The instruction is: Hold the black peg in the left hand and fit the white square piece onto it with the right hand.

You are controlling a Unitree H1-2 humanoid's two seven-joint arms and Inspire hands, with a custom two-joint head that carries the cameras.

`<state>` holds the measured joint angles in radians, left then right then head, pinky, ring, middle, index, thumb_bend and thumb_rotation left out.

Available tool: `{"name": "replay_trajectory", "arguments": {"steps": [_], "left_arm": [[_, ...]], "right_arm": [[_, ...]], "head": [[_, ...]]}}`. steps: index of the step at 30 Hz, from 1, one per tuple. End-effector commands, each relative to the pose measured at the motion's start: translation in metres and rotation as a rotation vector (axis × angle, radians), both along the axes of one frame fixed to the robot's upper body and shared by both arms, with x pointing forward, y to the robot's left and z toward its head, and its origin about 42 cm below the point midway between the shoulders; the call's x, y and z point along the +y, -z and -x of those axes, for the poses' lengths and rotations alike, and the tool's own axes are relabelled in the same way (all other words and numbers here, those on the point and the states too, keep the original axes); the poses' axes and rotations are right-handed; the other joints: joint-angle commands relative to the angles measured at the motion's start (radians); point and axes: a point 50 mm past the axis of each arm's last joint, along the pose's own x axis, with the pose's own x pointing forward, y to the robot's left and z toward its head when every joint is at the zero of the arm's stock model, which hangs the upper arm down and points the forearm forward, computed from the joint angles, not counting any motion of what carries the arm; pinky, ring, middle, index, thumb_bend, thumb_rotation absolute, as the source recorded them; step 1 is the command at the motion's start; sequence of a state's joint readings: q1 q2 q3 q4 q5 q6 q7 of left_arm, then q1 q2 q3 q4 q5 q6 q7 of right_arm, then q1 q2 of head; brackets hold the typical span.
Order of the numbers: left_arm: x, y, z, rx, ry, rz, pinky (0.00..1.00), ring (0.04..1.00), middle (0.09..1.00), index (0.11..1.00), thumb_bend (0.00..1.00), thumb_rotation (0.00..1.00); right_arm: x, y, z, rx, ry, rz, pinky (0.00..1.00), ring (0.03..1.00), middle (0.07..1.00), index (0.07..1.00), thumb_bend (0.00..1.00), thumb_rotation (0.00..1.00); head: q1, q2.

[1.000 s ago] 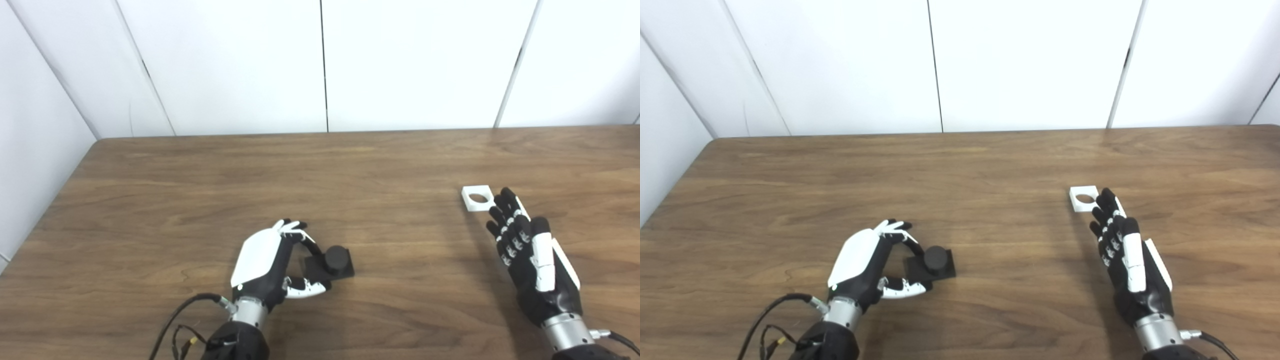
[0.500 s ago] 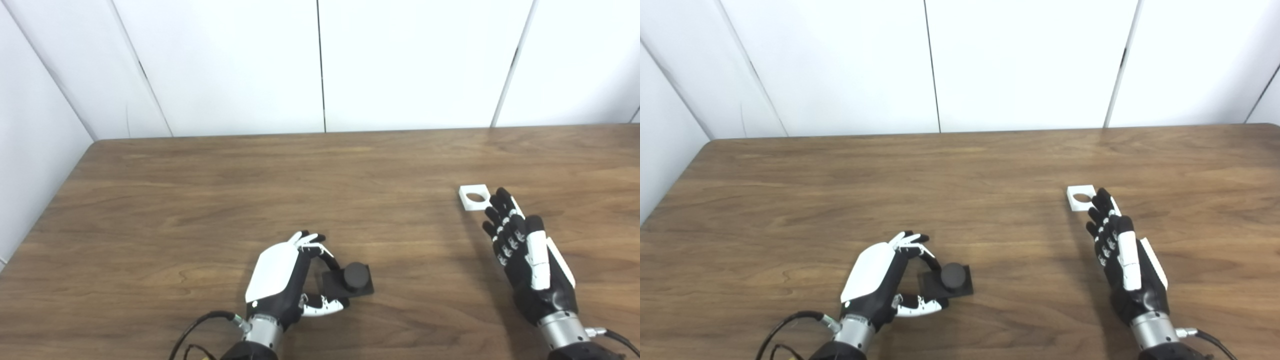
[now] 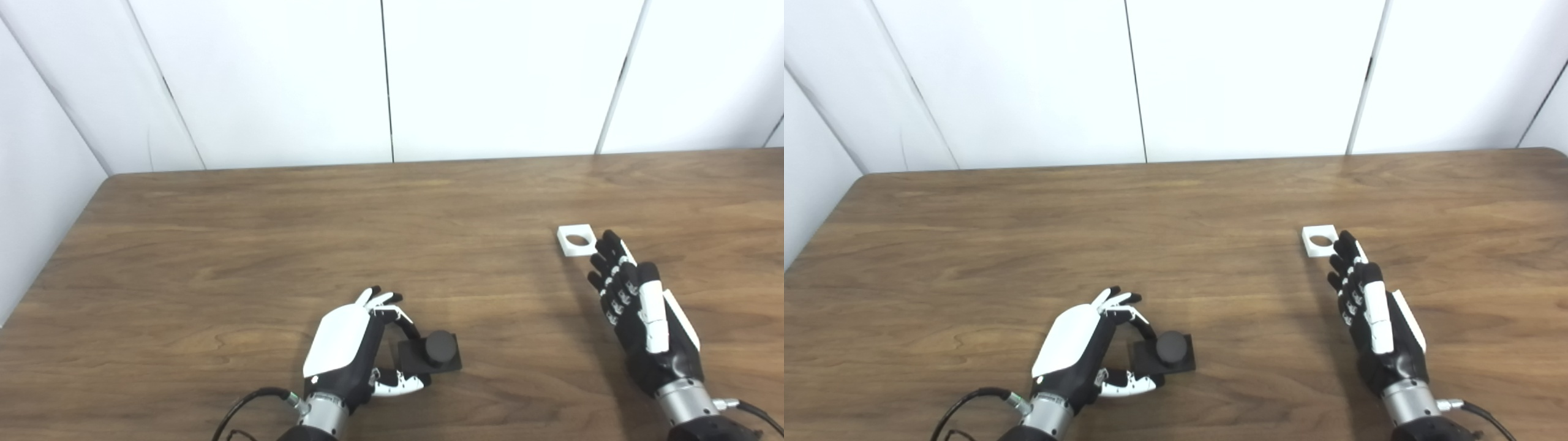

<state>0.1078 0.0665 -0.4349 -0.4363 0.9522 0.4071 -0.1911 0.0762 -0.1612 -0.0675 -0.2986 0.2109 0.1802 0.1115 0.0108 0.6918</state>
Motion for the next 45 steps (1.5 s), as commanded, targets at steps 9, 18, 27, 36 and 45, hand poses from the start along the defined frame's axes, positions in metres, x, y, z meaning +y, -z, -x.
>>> {"name": "replay_trajectory", "arguments": {"steps": [9,18,27,36,45], "left_arm": [[0.003,0.011,0.012,0.032,0.003,0.016,0.88,0.98,0.88,0.489,0.51,0.07],[0.003,0.015,0.012,0.029,0.005,0.0,0.87,0.975,0.877,0.489,0.51,0.07],[0.001,0.015,0.013,0.018,0.019,-0.024,0.86,0.981,0.876,0.488,0.51,0.07],[-0.001,0.014,0.014,0.03,0.033,-0.051,0.89,0.993,0.891,0.489,0.51,0.07],[-0.001,0.015,0.014,0.032,0.033,-0.042,0.88,0.99,0.891,0.489,0.51,0.07]], "right_arm": [[-0.001,-0.03,-0.005,-0.108,-0.015,0.012,1.0,1.0,1.0,1.0,0.66,1.0],[-0.007,-0.045,-0.007,-0.161,0.003,0.042,0.98,1.0,1.0,0.979,0.66,1.0],[-0.019,-0.097,-0.031,-0.313,0.06,0.426,0.88,0.938,0.925,0.815,0.77,0.37],[-0.033,-0.143,-0.073,-0.399,0.042,0.915,1.0,1.0,0.957,0.696,0.93,0.35],[-0.042,-0.147,-0.114,-0.277,-0.048,1.092,1.0,1.0,0.976,0.65,0.99,0.23]], "head": [[-0.008,0.005],[-0.011,0.009],[-0.011,0.016],[-0.019,0.02],[-0.026,0.019]]}}
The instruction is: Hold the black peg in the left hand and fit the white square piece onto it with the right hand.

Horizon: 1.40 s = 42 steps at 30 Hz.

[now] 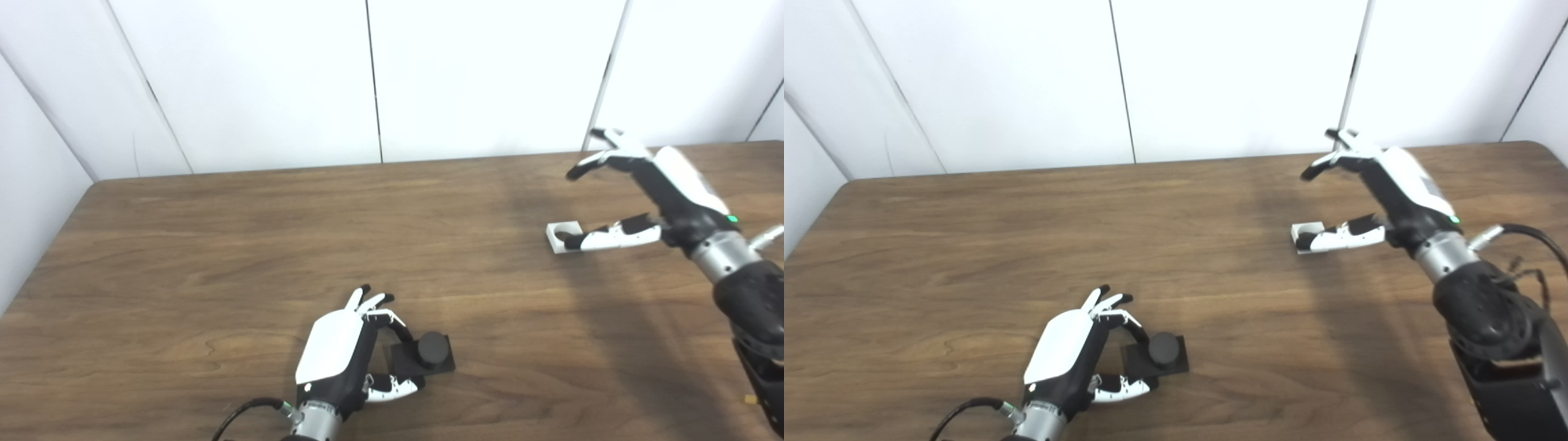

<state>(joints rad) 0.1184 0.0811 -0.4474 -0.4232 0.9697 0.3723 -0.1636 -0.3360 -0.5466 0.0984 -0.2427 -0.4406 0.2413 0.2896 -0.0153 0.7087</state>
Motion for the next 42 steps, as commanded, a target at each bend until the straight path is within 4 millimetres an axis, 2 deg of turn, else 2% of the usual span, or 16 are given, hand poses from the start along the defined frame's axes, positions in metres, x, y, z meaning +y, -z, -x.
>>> {"name": "replay_trajectory", "arguments": {"steps": [1,8,17,27,42], "left_arm": [[-0.001,0.011,0.01,0.059,0.015,-0.012,0.88,0.991,0.892,0.489,0.51,0.07],[-0.001,0.01,0.01,0.067,0.012,-0.007,0.9,0.998,0.896,0.488,0.51,0.07],[-0.001,0.01,0.009,0.065,0.014,-0.021,0.89,0.992,0.892,0.489,0.51,0.07],[-0.002,0.011,0.01,0.078,0.013,-0.019,0.89,0.995,0.891,0.488,0.51,0.07],[-0.003,0.011,0.01,0.094,0.011,0.005,0.9,0.997,0.887,0.486,0.51,0.07]], "right_arm": [[-0.005,-0.028,-0.012,-0.055,-0.001,0.069,1.0,1.0,0.98,0.651,0.99,0.22],[-0.01,-0.031,-0.037,0.027,-0.024,0.176,1.0,1.0,0.979,0.652,1.0,0.22],[-0.005,-0.043,-0.054,0.078,-0.058,0.292,1.0,1.0,0.975,0.652,0.99,0.24],[-0.009,-0.036,-0.071,0.114,-0.033,0.301,1.0,1.0,0.969,0.65,0.96,0.22],[-0.02,-0.019,-0.095,0.166,0.019,0.315,1.0,1.0,0.966,0.661,0.96,0.23]], "head": [[0.0,0.002],[-0.004,0.003],[-0.018,0.004],[-0.019,0.003],[-0.024,0.0]]}}
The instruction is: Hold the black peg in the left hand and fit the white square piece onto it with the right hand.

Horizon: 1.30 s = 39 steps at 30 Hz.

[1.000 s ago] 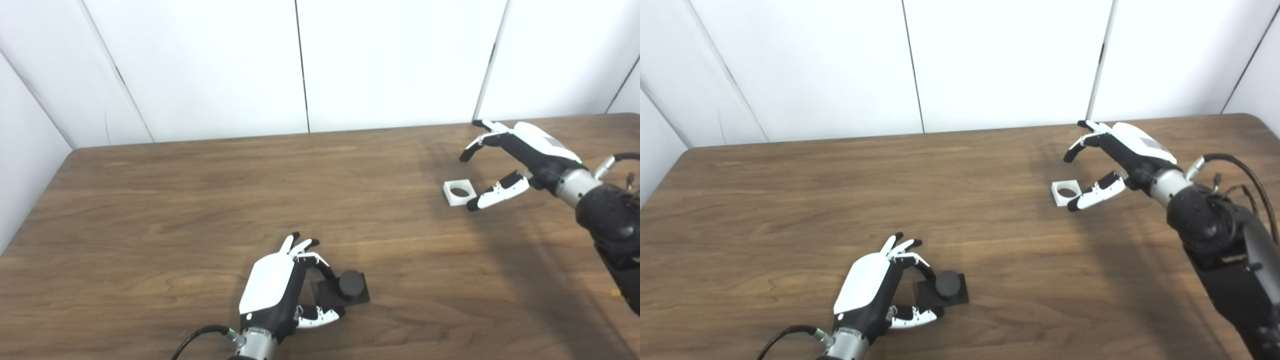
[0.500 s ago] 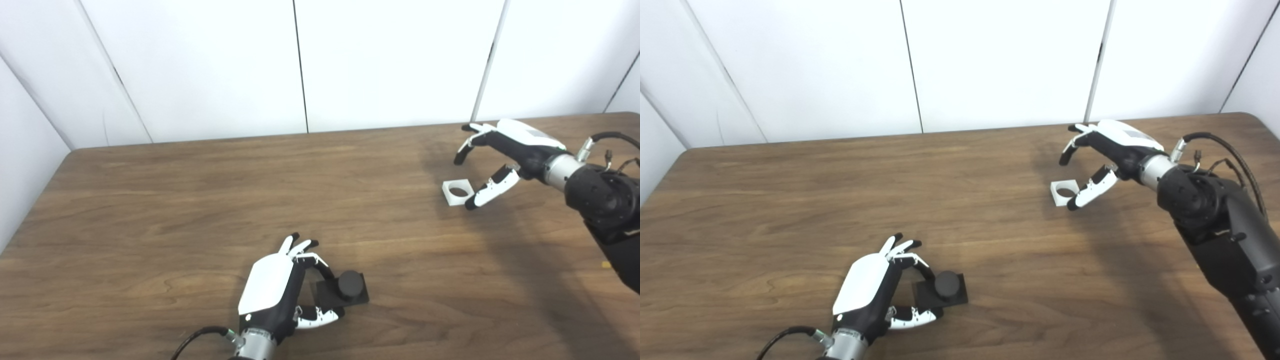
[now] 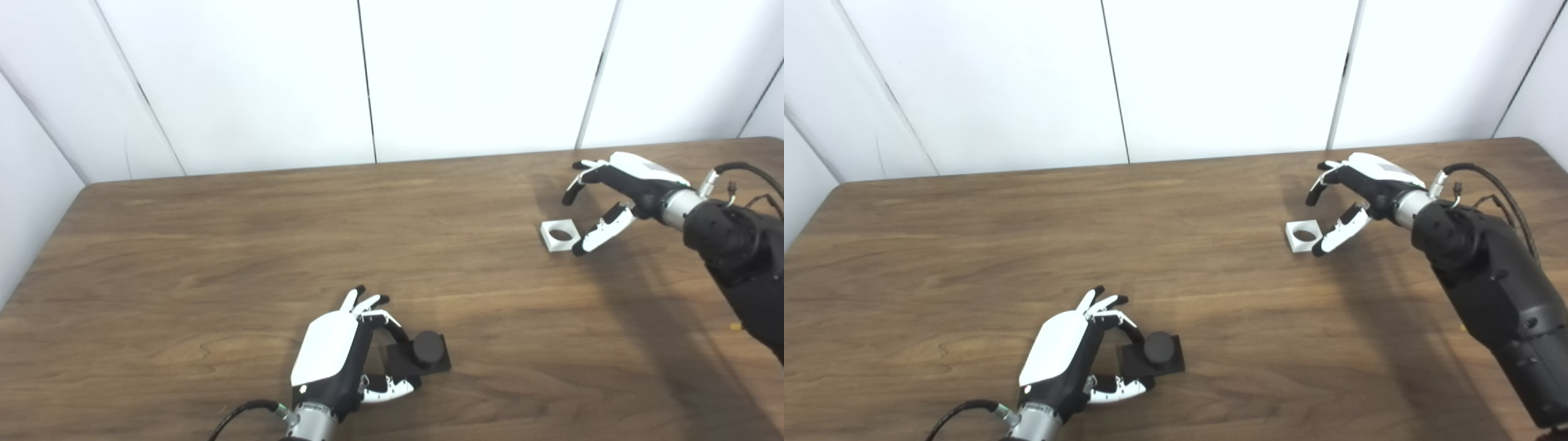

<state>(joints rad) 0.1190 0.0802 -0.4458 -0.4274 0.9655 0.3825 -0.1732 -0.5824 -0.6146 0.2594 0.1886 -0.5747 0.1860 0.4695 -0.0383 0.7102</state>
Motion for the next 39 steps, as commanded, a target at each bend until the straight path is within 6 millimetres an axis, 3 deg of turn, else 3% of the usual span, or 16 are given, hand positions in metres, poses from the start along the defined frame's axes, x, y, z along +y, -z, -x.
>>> {"name": "replay_trajectory", "arguments": {"steps": [1,12,39], "left_arm": [[-0.003,0.011,0.01,0.085,0.015,0.001,0.9,0.998,0.888,0.486,0.51,0.07],[-0.004,0.01,0.01,0.072,0.015,0.005,0.9,0.994,0.884,0.487,0.51,0.07],[-0.006,0.008,0.005,0.058,0.008,-0.003,0.89,0.995,0.889,0.487,0.5,0.08]], "right_arm": [[0.001,-0.035,-0.013,-0.116,-0.023,0.011,1.0,1.0,0.967,0.661,0.96,0.23],[0.004,-0.024,-0.026,-0.09,0.006,0.038,1.0,1.0,0.972,0.68,0.94,0.24],[0.027,-0.004,-0.029,-0.039,-0.008,0.03,1.0,1.0,0.967,0.666,0.9,0.24]], "head": [[0.001,-0.001],[0.002,0.001],[0.006,0.007]]}}
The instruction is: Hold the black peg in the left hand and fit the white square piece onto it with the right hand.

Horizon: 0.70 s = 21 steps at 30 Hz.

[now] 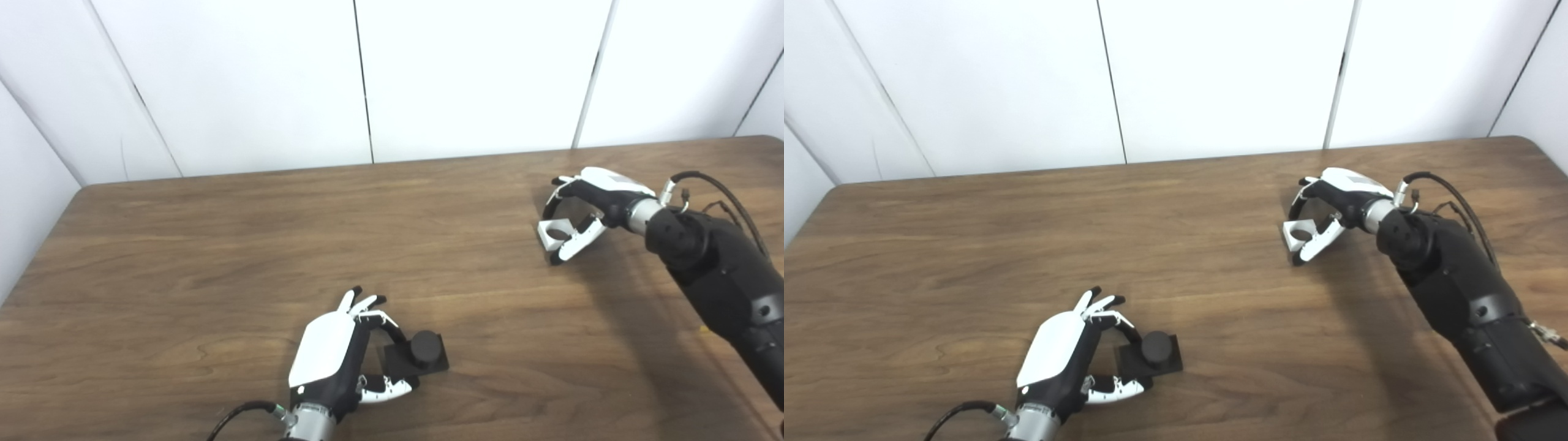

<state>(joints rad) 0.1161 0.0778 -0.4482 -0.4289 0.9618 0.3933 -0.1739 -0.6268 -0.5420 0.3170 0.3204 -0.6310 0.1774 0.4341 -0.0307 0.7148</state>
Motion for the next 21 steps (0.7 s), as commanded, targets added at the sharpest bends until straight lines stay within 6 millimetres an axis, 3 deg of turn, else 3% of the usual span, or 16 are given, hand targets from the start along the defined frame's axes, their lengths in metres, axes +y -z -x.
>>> {"name": "replay_trajectory", "arguments": {"steps": [1,12,14,17,21], "left_arm": [[-0.0054,0.009,0.0054,0.052,0.012,-0.008,0.88,0.994,0.888,0.486,0.5,0.08],[-0.008,0.0089,0.0067,0.051,0.011,0.012,0.9,0.998,0.887,0.485,0.5,0.07],[-0.0079,0.0087,0.0066,0.044,0.011,0.006,0.89,0.994,0.883,0.485,0.5,0.07],[-0.0078,0.0083,0.0065,0.043,0.008,0.001,0.88,0.99,0.882,0.485,0.5,0.07],[-0.0076,0.0076,0.0062,0.04,0.007,-0.001,0.89,0.991,0.883,0.485,0.5,0.08]], "right_arm": [[0.004,-0.0312,-0.0105,-0.09,-0.017,-0.002,0.99,1.0,0.965,0.661,0.9,0.24],[0.0038,-0.0279,-0.0097,-0.125,-0.027,-0.021,0.97,1.0,0.933,0.591,0.84,0.18],[0.0037,-0.0275,-0.0101,-0.126,-0.026,-0.021,0.97,1.0,0.936,0.513,0.59,0.15],[0.0025,-0.0274,-0.0103,-0.127,-0.029,-0.019,0.97,1.0,0.935,0.495,0.53,0.15],[-0.0003,-0.0274,-0.0103,-0.125,-0.026,-0.026,0.97,1.0,0.935,0.492,0.53,0.15]], "head": [[-0.002,0.002],[0.005,0.005],[0.005,0.005],[0.004,0.005],[0.003,0.005]]}}
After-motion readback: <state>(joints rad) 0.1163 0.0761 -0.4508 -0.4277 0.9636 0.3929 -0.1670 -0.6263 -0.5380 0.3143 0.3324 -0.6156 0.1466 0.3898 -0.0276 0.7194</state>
